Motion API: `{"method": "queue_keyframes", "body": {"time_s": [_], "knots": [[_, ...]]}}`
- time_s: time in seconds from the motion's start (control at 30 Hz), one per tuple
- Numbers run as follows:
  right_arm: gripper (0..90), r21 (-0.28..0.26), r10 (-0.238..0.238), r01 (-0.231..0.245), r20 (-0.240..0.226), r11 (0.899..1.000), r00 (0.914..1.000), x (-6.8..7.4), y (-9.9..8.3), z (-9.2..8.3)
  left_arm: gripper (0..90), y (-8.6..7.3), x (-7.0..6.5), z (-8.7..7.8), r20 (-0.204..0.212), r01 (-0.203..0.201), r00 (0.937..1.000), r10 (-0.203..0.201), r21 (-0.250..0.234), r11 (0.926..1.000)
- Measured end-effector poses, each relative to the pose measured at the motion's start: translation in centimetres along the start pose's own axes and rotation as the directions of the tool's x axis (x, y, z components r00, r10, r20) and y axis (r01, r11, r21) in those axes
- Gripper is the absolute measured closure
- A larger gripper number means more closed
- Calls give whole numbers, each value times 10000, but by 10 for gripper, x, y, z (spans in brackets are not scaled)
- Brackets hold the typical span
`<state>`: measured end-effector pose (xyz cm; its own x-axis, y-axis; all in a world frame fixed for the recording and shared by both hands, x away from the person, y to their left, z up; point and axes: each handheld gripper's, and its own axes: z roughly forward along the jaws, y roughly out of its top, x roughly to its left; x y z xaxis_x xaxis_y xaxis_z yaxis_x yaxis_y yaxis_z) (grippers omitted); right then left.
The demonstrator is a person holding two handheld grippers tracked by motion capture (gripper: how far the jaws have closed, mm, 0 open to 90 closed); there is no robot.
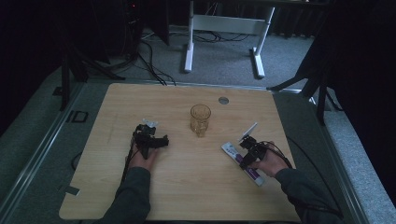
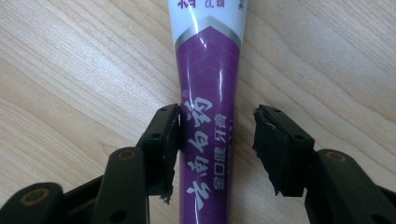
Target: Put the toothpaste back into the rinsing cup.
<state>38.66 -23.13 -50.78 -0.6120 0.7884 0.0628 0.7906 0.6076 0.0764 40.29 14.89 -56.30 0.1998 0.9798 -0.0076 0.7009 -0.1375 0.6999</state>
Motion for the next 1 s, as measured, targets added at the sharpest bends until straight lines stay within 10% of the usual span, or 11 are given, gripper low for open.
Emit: {"method": "queue_keyframes", "body": {"time_s": [1.0], "knots": [[540,541,-243,237,101,9983,9997,2,5,9,101,0,0,0,1,-3,10000,3,8,10000]]}}
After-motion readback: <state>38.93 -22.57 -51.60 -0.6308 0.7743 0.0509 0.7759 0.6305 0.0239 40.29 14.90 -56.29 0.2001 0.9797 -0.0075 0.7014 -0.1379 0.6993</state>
